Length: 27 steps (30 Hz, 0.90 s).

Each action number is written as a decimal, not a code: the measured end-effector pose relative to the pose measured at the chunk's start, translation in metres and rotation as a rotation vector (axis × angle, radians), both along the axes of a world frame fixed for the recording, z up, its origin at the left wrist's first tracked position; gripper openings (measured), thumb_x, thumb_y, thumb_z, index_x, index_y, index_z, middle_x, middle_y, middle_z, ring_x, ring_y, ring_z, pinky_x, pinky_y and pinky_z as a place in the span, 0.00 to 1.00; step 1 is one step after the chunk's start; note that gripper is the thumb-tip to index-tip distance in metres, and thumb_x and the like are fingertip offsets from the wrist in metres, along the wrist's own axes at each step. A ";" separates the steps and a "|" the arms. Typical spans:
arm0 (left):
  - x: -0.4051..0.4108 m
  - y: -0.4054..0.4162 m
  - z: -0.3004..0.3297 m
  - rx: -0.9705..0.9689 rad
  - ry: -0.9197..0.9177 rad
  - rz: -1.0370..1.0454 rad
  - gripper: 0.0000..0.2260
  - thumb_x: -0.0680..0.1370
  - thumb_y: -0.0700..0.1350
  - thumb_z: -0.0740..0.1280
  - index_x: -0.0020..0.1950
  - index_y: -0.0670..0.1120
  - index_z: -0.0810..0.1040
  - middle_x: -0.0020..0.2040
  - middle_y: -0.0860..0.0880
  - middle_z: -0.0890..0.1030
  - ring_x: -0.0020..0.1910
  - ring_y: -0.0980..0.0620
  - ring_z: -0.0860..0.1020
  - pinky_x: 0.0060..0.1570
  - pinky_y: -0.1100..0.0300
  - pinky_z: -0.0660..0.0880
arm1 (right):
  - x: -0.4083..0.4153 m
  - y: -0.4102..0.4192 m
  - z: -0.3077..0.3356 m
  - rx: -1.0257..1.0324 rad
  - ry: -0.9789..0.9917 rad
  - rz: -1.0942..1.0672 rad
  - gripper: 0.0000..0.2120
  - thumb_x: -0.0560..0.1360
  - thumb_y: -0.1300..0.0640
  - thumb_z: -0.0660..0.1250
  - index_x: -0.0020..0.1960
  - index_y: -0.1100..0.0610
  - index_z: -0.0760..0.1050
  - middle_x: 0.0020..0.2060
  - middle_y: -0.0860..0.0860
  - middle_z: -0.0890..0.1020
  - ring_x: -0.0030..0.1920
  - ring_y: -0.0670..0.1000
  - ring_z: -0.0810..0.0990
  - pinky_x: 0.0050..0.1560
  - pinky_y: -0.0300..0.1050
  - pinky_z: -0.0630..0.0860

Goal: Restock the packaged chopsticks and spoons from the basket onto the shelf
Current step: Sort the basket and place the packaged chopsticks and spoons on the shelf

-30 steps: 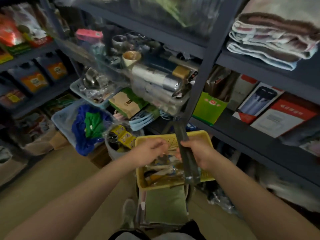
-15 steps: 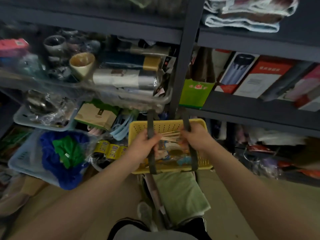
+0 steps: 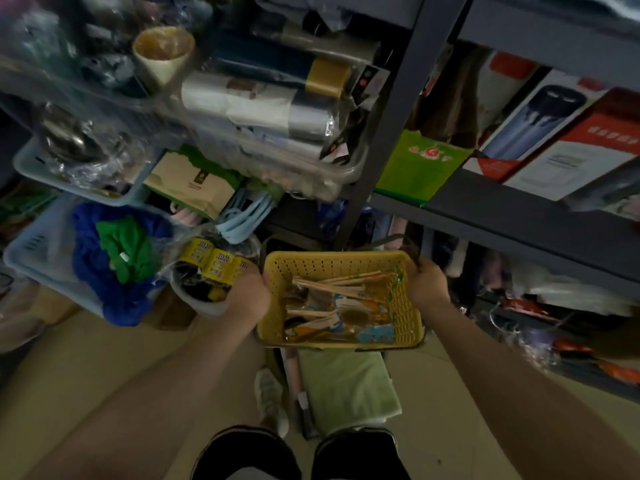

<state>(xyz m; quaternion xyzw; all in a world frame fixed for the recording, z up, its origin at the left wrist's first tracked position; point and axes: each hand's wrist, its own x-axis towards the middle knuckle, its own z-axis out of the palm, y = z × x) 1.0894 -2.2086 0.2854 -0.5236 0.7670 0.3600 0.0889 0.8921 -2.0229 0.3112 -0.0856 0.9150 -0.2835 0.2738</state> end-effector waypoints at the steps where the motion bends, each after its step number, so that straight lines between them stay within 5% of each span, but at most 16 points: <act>1: -0.002 0.002 -0.003 0.013 -0.027 0.022 0.15 0.82 0.46 0.50 0.59 0.37 0.69 0.55 0.36 0.76 0.54 0.38 0.75 0.43 0.52 0.67 | -0.003 0.001 -0.008 0.017 -0.001 -0.027 0.14 0.81 0.54 0.53 0.54 0.64 0.71 0.42 0.60 0.76 0.37 0.57 0.73 0.34 0.44 0.64; 5: 0.002 0.004 -0.021 0.076 -0.217 -0.045 0.14 0.82 0.42 0.49 0.59 0.39 0.70 0.59 0.39 0.76 0.57 0.40 0.75 0.48 0.51 0.71 | -0.018 0.022 -0.036 0.219 0.002 -0.006 0.16 0.80 0.58 0.53 0.61 0.65 0.71 0.56 0.63 0.77 0.48 0.59 0.74 0.45 0.48 0.69; 9: 0.006 0.013 -0.031 0.057 -0.205 -0.042 0.13 0.82 0.43 0.50 0.59 0.39 0.69 0.54 0.41 0.76 0.56 0.41 0.75 0.44 0.56 0.66 | -0.007 0.022 -0.051 0.499 0.292 0.214 0.23 0.77 0.64 0.53 0.72 0.61 0.60 0.71 0.64 0.62 0.68 0.65 0.63 0.66 0.58 0.65; 12: 0.007 0.022 -0.035 0.043 0.026 0.095 0.17 0.82 0.47 0.49 0.63 0.36 0.68 0.57 0.37 0.76 0.57 0.39 0.75 0.42 0.59 0.62 | 0.020 0.003 -0.063 0.347 0.491 0.720 0.29 0.71 0.68 0.63 0.72 0.57 0.64 0.72 0.62 0.64 0.70 0.65 0.65 0.69 0.57 0.64; 15: 0.011 0.023 -0.052 0.095 0.135 0.126 0.22 0.80 0.51 0.55 0.70 0.41 0.60 0.62 0.40 0.76 0.59 0.40 0.76 0.49 0.54 0.71 | 0.044 -0.023 -0.090 0.260 0.398 1.100 0.25 0.72 0.66 0.63 0.68 0.58 0.68 0.70 0.60 0.68 0.71 0.63 0.66 0.70 0.56 0.62; 21: 0.005 0.013 -0.059 -0.114 0.135 -0.140 0.27 0.75 0.41 0.62 0.73 0.42 0.59 0.70 0.40 0.65 0.70 0.42 0.64 0.66 0.48 0.63 | 0.029 -0.050 -0.144 0.525 0.235 1.013 0.27 0.78 0.59 0.56 0.75 0.61 0.53 0.72 0.57 0.62 0.73 0.58 0.60 0.75 0.52 0.57; 24: 0.007 0.017 -0.057 -0.355 0.196 -0.339 0.20 0.72 0.40 0.63 0.64 0.40 0.71 0.64 0.38 0.70 0.65 0.38 0.68 0.62 0.44 0.69 | 0.027 -0.047 -0.159 0.566 0.245 1.017 0.31 0.76 0.47 0.61 0.74 0.59 0.55 0.71 0.57 0.64 0.72 0.58 0.60 0.75 0.53 0.54; 27: 0.010 0.019 -0.063 -0.566 0.203 -0.623 0.15 0.71 0.44 0.59 0.52 0.40 0.78 0.58 0.39 0.77 0.61 0.41 0.68 0.56 0.43 0.73 | 0.024 -0.044 -0.165 0.626 0.087 1.005 0.36 0.72 0.40 0.64 0.71 0.59 0.59 0.68 0.59 0.64 0.67 0.60 0.66 0.68 0.54 0.64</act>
